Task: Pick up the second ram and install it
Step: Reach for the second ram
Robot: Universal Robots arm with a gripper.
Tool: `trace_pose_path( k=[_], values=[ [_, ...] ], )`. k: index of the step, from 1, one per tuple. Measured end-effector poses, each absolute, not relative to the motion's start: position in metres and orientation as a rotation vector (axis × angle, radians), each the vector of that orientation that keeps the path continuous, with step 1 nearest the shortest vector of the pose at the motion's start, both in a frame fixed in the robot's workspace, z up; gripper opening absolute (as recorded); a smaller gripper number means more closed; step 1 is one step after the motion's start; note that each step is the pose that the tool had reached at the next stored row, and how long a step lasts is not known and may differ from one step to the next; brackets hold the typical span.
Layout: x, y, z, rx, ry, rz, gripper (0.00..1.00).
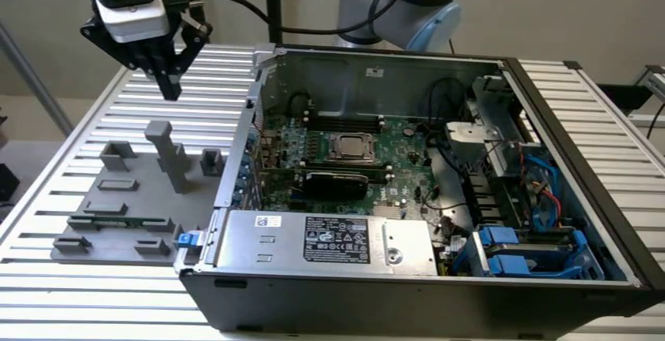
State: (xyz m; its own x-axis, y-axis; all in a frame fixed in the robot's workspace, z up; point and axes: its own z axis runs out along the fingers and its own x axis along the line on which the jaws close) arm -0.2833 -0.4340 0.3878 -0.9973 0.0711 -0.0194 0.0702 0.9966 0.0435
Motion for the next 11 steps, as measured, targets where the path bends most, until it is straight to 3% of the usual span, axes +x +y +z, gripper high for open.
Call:
trace_pose_path(
  k=[11],
  values=[
    [-0.33,-0.447,0.386,0.11,3.118,0.064,0.11]
  ],
)
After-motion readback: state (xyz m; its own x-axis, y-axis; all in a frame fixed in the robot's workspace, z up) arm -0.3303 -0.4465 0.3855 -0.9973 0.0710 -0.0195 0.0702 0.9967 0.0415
